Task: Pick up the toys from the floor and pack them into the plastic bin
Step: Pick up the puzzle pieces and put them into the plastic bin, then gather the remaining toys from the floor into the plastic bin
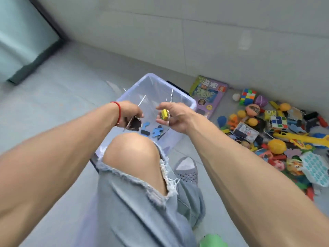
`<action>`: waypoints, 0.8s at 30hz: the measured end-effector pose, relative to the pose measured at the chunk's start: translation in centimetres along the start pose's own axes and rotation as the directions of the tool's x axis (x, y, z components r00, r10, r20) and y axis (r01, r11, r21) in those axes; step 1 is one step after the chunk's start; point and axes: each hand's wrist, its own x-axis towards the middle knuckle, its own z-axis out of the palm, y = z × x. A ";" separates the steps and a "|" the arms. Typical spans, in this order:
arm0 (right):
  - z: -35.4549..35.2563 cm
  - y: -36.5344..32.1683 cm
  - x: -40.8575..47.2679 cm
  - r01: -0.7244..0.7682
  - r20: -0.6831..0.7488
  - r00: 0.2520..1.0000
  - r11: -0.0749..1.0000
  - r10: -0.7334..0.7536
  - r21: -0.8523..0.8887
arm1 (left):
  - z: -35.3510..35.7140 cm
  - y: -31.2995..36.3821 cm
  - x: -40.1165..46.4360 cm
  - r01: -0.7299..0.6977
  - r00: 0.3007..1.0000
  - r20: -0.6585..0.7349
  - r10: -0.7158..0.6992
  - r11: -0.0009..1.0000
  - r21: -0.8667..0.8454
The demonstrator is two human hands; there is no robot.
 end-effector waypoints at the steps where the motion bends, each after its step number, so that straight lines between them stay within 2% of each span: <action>1: 1.1 -0.2 0.3 -0.038 -0.003 0.999 0.999 0.038 0.002 | -0.1 -1.2 0.1 0.048 0.998 0.034 -0.043 0.987 -0.152; 3: 2.3 -0.2 0.7 -0.081 -0.008 0.997 0.995 0.081 0.055 | -0.4 -3.0 0.3 0.099 0.994 0.069 -0.080 0.932 -0.348; 5: 2.4 0.1 1.3 -0.096 -0.037 0.994 0.993 0.099 0.075 | -0.7 -4.0 0.6 0.127 0.992 0.058 -0.113 0.913 -0.387; 7: 1.9 0.3 1.7 -0.089 -0.063 0.994 0.994 0.093 0.062 | -0.8 -4.5 1.1 0.112 0.993 -0.007 -0.120 0.944 -0.310; 10: 0.6 0.4 0.7 -0.062 -0.083 0.995 0.998 0.061 0.000 | -0.6 -3.5 0.6 0.012 0.996 -0.081 -0.028 0.981 -0.191; 13: -2.5 0.0 -1.5 0.036 -0.093 0.995 0.999 -0.039 -0.039 | 0.4 -0.3 -1.7 -0.115 0.992 0.033 0.121 0.982 -0.150; 16: -7.7 -0.4 -4.6 0.148 -0.130 0.980 0.988 -0.152 -0.045 | 2.1 4.1 -4.9 -0.274 0.941 0.218 0.260 0.961 0.036; 20: -17.3 0.2 -8.5 0.146 -0.386 0.900 0.975 -0.201 -0.168 | 7.6 9.9 -8.0 -0.481 0.855 0.405 0.325 0.790 0.380; 24: -27.4 2.7 -11.9 0.000 -0.613 0.763 0.948 -0.206 -0.319 | 16.7 12.6 -8.4 -0.577 0.808 0.503 0.307 0.584 0.571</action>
